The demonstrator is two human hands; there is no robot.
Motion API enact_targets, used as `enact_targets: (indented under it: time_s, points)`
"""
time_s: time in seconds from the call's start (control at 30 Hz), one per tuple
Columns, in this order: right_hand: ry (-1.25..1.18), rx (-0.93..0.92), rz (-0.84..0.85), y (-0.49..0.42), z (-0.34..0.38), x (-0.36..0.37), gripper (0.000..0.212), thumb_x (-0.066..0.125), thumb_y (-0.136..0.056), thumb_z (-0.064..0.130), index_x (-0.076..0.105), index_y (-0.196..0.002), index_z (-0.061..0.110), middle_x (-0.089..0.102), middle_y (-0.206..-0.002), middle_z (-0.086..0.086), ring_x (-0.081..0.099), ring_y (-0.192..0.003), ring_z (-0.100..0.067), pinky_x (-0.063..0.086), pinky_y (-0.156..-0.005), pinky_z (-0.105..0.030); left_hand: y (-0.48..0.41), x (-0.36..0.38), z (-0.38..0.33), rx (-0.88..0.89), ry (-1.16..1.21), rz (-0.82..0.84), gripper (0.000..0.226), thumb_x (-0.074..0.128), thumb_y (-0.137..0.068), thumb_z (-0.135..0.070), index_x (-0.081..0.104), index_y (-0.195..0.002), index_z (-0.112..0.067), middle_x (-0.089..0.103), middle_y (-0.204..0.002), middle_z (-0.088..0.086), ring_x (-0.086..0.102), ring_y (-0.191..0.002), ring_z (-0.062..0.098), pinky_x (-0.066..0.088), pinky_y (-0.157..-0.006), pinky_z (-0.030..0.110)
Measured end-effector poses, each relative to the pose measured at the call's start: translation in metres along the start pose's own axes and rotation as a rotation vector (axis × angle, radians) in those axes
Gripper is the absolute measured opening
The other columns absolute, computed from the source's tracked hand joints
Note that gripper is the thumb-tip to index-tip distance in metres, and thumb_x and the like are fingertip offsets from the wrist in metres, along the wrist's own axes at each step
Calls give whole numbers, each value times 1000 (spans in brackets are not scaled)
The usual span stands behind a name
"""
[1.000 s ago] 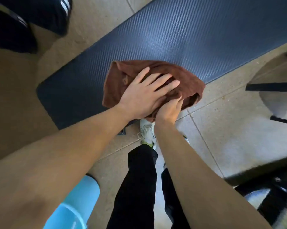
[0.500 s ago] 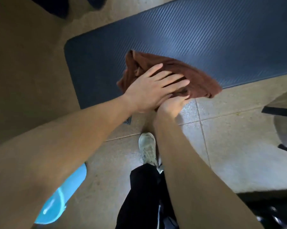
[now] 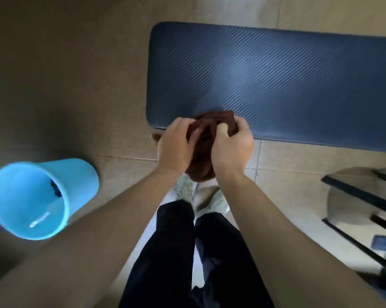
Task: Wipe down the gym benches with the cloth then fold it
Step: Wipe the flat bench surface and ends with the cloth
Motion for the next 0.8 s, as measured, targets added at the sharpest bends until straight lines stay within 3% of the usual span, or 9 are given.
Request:
enact_targets:
  time_s: [0.1, 0.2, 0.27, 0.37, 0.47, 0.53, 0.63, 0.7, 0.8]
  points:
    - [294, -511, 102, -12, 57, -20, 25, 62, -88, 26, 69, -112, 23, 60, -104, 6, 57, -95, -10, 42, -84, -20, 44, 23, -9, -722, 473, -136, 22, 64, -91, -42, 61, -87, -21, 66, -82, -4, 61, -74, 12, 51, -72, 34]
    - [665, -889, 335, -36, 52, 7, 30, 59, -90, 37, 68, -113, 20, 57, -116, -1, 56, -104, -24, 49, -84, -35, 75, 67, -22, -1200, 874, -325, 44, 61, -82, -61, 65, -98, -21, 72, -98, 0, 68, -89, 16, 57, -86, 40]
    - [967, -1103, 512, -51, 28, 25, 40, 56, -91, 43, 65, -124, 22, 53, -136, -7, 49, -118, -33, 48, -95, -48, 71, 104, -33, -1447, 1302, -457, 54, 58, -78, -71, 67, -100, -23, 73, -109, 2, 69, -95, 16, 55, -94, 41]
    - [1330, -1386, 730, -71, 1, 35, 62, 54, -93, 50, 40, -151, 33, 33, -157, -13, 31, -140, -39, 27, -115, -60, 32, 135, -50, -1371, 1769, -478, 55, 45, -91, -71, 73, -92, -24, 75, -104, -7, 65, -106, 11, 49, -97, 32]
    - [1374, -1581, 847, -78, 0, 43, 61, 44, -98, 52, 30, -155, 35, 22, -162, -15, 20, -148, -39, 16, -119, -61, 27, 152, -48, -1386, 1851, -500, 65, 42, -86, -79, 76, -95, -25, 75, -105, -4, 61, -118, 20, 46, -96, 35]
    - [1410, -1697, 942, -76, 8, 57, 60, 33, -101, 54, 23, -157, 36, 13, -165, -16, 12, -152, -37, 12, -121, -59, 24, 149, -40, -1371, 1883, -488, 83, 51, -64, -89, 73, -111, -25, 73, -117, 2, 64, -117, 24, 48, -101, 43]
    - [1396, -1763, 1004, -61, 27, 108, 60, 19, -99, 51, 18, -158, 37, 1, -167, -13, 2, -155, -30, 8, -124, -53, 1, 130, 15, -1321, 1727, -720, 100, 55, -47, -86, 61, -129, -29, 67, -127, 4, 62, -120, 23, 41, -111, 44]
    - [1380, -1780, 991, -45, 39, 143, 63, 13, -97, 51, 14, -158, 38, -2, -168, -9, -1, -155, -26, 5, -124, -52, -12, 127, 59, -1371, 1577, -859, 110, 47, -44, -96, 56, -134, -33, 60, -136, 5, 55, -128, 25, 37, -113, 46]
    - [1334, -1804, 950, -36, 45, 160, 62, 21, -98, 52, 18, -158, 36, 3, -168, -8, 2, -155, -25, 8, -124, -52, -14, 127, 87, -1328, 1427, -914, 106, 36, -53, -99, 53, -138, -37, 50, -147, -3, 46, -137, 21, 32, -117, 44]
Point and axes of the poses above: each hand's wrist, its own y-axis away from the middle knuckle, its own x-axis out of the palm, z = x × y, the point moved 6 cm from there along -y, towards the middle knuckle
